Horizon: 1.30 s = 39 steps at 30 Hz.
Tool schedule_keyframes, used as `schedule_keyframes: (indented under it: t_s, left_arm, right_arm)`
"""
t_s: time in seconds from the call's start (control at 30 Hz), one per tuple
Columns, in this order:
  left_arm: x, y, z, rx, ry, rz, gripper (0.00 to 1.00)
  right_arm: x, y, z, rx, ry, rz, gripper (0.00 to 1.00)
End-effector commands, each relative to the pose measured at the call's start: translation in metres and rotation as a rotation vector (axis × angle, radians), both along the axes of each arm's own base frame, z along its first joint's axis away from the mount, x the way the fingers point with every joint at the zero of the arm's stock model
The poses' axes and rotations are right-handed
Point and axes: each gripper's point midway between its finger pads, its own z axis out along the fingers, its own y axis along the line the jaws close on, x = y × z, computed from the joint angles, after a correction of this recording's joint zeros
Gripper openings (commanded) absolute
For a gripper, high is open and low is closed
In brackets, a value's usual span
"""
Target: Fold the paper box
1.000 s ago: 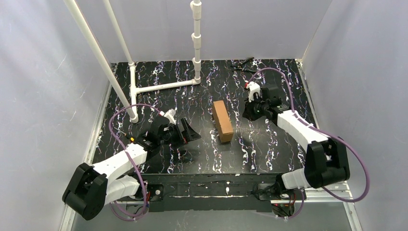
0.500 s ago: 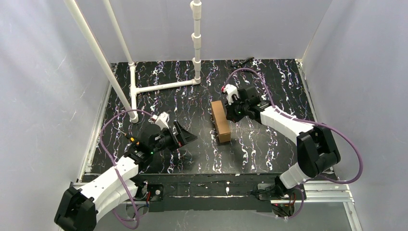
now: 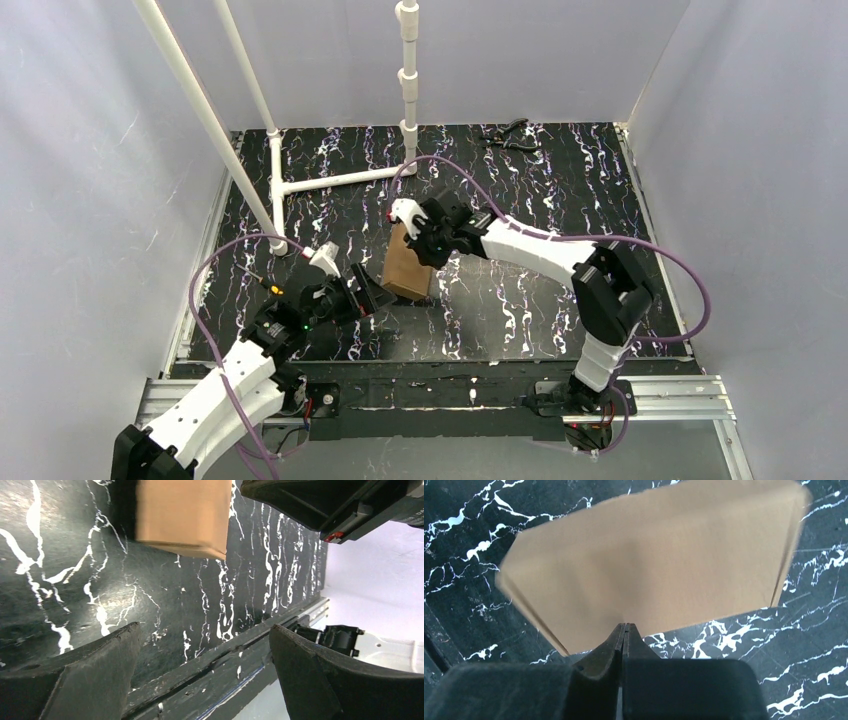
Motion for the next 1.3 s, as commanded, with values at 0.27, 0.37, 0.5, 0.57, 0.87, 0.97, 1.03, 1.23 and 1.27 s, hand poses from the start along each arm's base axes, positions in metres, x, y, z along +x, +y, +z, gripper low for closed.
schedule_keyframes:
  t_s: [0.27,0.37,0.5,0.57,0.87,0.97,1.03,1.23,1.27]
  left_arm:
    - [0.021,0.015,0.031,0.226,-0.165,-0.068,0.98]
    - [0.036,0.01,0.028,0.264,-0.181,-0.089,0.98]
    - [0.065,0.015,0.013,0.391,-0.138,-0.089,0.98]
    - [0.083,0.022,0.008,0.447,-0.111,-0.043,0.88]
    - [0.126,-0.011,-0.003,0.318,-0.043,-0.109,0.77]
    - [0.129,-0.017,-0.012,0.285,-0.019,-0.13,0.77]
    - [0.13,-0.025,-0.014,0.245,-0.009,-0.154,0.76]
    - [0.126,-0.057,-0.019,0.08,0.067,-0.244,0.67]
    - [0.126,-0.061,-0.018,0.055,0.078,-0.256,0.66]
  right_arm:
    - [0.007,-0.032,0.076,0.123,-0.014,0.148,0.14]
    - [0.015,-0.085,0.109,0.341,-0.017,0.09,0.23]
    - [0.006,-0.142,0.118,0.462,-0.129,-0.05,0.46]
    - [0.003,-0.159,0.116,0.489,-0.167,-0.111,0.5]
    - [0.005,-0.183,0.088,0.491,-0.08,-0.198,0.49]
    - [0.004,-0.184,0.084,0.492,-0.062,-0.199,0.48]
    - [0.003,-0.185,0.083,0.494,-0.063,-0.2,0.48]
    - [0.003,-0.185,0.082,0.495,-0.056,-0.195,0.48]
    - [0.002,-0.186,0.082,0.492,-0.057,-0.194,0.48]
